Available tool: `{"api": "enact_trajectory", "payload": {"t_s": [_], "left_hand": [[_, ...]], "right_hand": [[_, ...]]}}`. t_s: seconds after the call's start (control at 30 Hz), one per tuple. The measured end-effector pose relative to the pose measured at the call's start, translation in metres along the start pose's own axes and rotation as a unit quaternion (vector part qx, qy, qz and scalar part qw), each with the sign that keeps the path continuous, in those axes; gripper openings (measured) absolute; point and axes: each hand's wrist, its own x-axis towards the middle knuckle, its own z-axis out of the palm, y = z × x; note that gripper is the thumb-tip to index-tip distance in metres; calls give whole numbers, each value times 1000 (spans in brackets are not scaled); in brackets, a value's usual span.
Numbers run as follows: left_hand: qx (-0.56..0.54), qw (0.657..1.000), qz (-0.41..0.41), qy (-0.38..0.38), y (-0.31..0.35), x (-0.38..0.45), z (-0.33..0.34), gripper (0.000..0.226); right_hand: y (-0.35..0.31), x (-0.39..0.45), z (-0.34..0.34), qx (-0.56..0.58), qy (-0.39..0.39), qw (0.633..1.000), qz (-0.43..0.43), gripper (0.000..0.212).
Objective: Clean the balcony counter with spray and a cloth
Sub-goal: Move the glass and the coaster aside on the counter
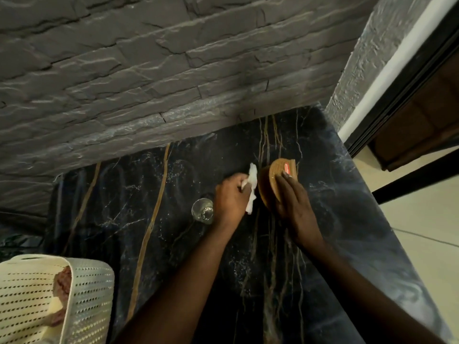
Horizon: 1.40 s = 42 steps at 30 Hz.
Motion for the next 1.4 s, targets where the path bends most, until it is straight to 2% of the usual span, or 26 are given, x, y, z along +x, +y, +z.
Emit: {"api": "enact_trajectory", "payload": {"t_s": [0.03, 0.1, 0.2, 0.27, 0.33, 0.4, 0.53, 0.67, 0.8, 0.87, 0.97, 1.07, 1.13, 1.3, 1.4], "left_hand": [[-46, 999, -8, 23, 10, 1, -3, 21], [-89, 996, 15, -1, 35, -2, -1, 19], [-38, 993, 86, -78, 48, -9, 4, 22], [33, 978, 166, -118, 57, -15, 16, 23], [94, 959, 239, -121, 67, -21, 27, 22], [134, 947, 264, -121, 79, -22, 31, 23], [189, 929, 283, -147, 83, -18, 24, 25], [237, 914, 252, -210, 78, -9, 17, 20], [371, 827, 239, -348, 89, -6, 27, 15], [386, 811, 221, -380, 88, -3, 30, 19], [380, 827, 234, -343, 86, -2, 25, 30], [327, 859, 300, -256, 85, -12, 16, 18], [292, 870, 318, -236, 80, -22, 14, 18], [343, 845, 307, -273, 65, -29, 21, 24], [361, 837, 298, -283, 64, -28, 25, 29]], "right_hand": [[2, -4, -3, 48, 9, 999, 10, 63], [8, -17, -10, 146, 35, 988, 40, 64], [-1, -24, -3, 266, 37, 961, 60, 59], [-3, -24, -6, 234, 50, 970, 52, 55], [-5, -25, -11, 224, 73, 970, 52, 53], [-1, -29, -13, 218, 97, 970, 48, 54], [1, -31, -14, 233, 108, 966, 44, 55], [-2, -30, -17, 277, 95, 953, 72, 51], [6, -32, -15, 267, 48, 960, 70, 54], [6, -30, -15, 258, 45, 962, 74, 55], [3, -30, -18, 265, 49, 961, 66, 52], [3, -29, -19, 267, 63, 959, 67, 63], [3, -29, -17, 263, 61, 960, 72, 65], [2, -29, -17, 233, 39, 968, 84, 82], [7, -29, -14, 204, 21, 975, 83, 66]]}}
